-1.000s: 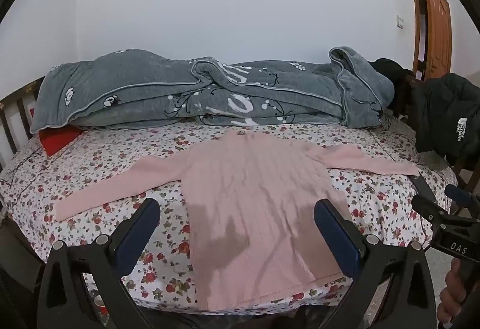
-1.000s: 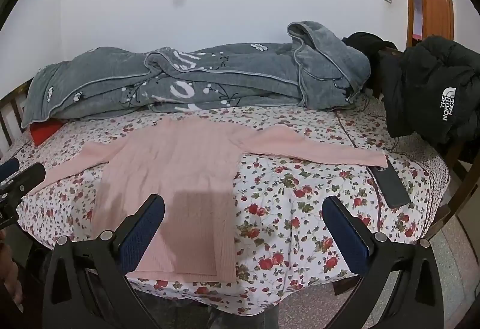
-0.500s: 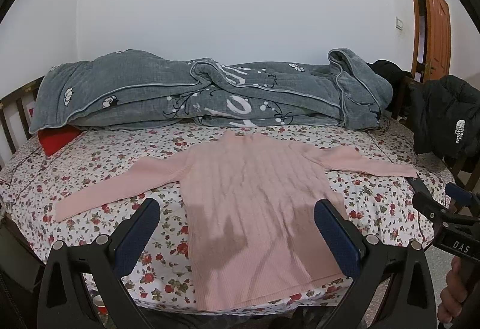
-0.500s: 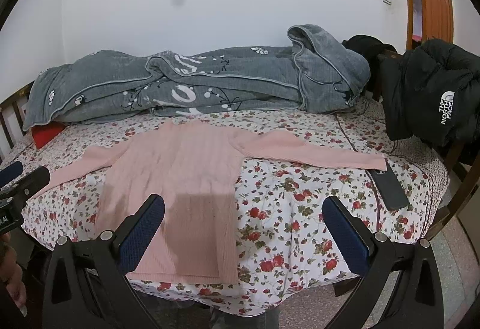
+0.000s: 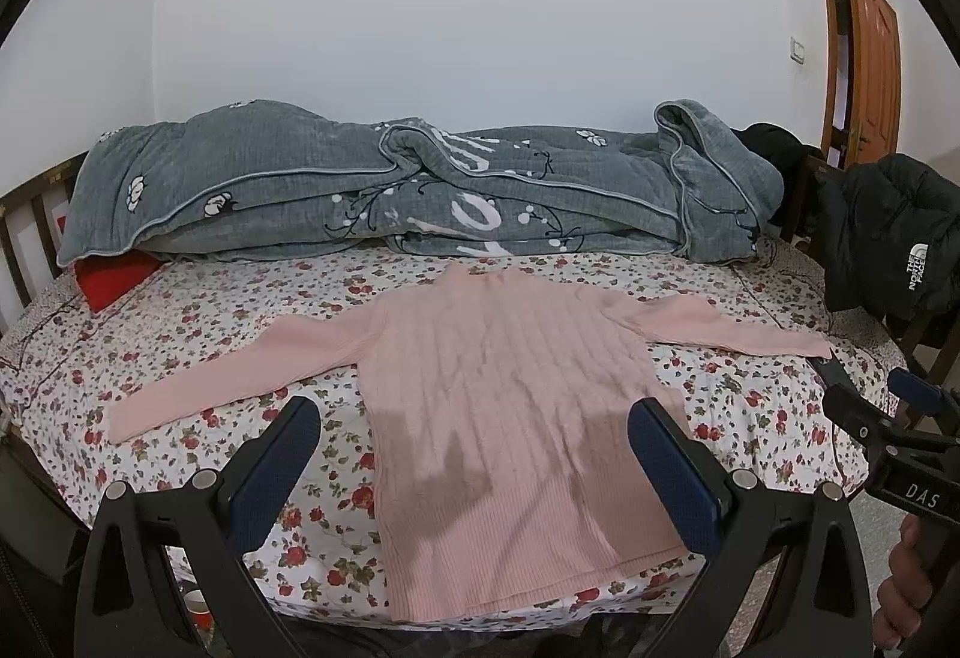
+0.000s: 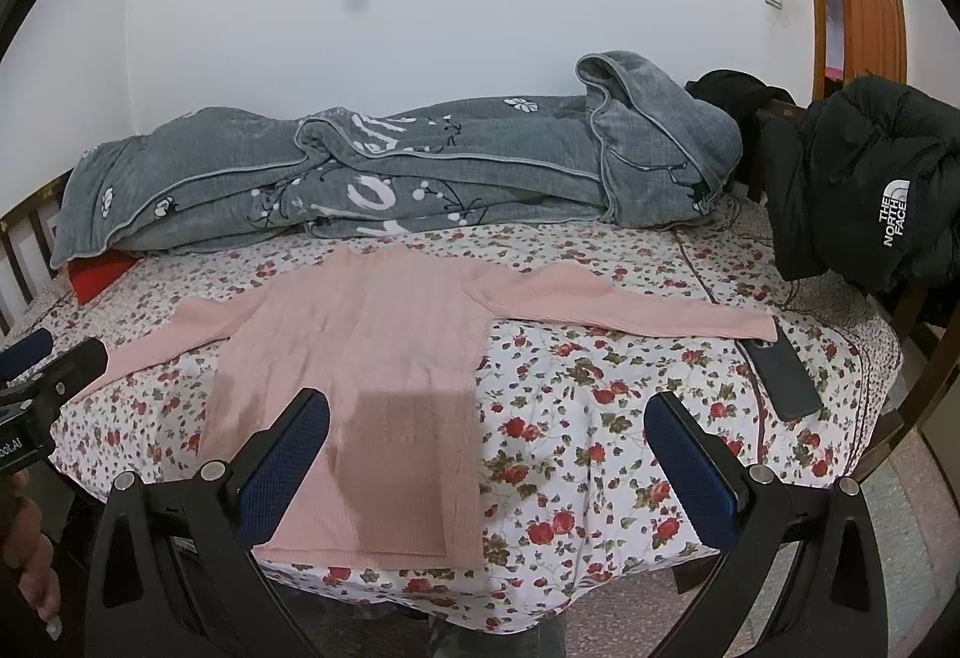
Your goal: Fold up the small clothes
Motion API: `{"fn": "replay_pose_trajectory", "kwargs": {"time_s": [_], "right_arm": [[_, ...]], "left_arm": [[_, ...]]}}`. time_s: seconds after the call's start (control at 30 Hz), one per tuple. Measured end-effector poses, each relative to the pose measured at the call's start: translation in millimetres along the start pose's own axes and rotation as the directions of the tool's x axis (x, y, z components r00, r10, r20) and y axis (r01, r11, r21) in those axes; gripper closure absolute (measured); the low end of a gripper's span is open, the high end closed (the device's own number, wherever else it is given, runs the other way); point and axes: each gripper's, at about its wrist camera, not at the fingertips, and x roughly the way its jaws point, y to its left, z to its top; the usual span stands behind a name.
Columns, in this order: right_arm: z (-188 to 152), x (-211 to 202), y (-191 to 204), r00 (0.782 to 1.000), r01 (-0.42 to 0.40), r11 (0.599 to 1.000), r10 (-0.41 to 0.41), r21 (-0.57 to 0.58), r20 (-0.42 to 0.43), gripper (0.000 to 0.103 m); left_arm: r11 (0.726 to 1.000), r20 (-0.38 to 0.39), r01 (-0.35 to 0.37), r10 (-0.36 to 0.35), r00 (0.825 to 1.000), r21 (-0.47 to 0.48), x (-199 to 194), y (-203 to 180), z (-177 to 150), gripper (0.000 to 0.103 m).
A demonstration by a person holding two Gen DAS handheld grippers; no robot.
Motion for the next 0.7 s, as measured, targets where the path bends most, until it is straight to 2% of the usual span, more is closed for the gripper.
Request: {"fn": "replay_pose_trajectory", "kwargs": {"time_s": [0.7], "right_arm": [[-0.7, -2.3, 2.8, 1.0, -0.006, 1.0, 0.006, -0.006, 0.007, 0.0]], "left_arm": [[1.0, 0.004, 0.002, -0.002, 1.0, -0.012, -5.5, -0.3, 6.2, 0.0]]}}
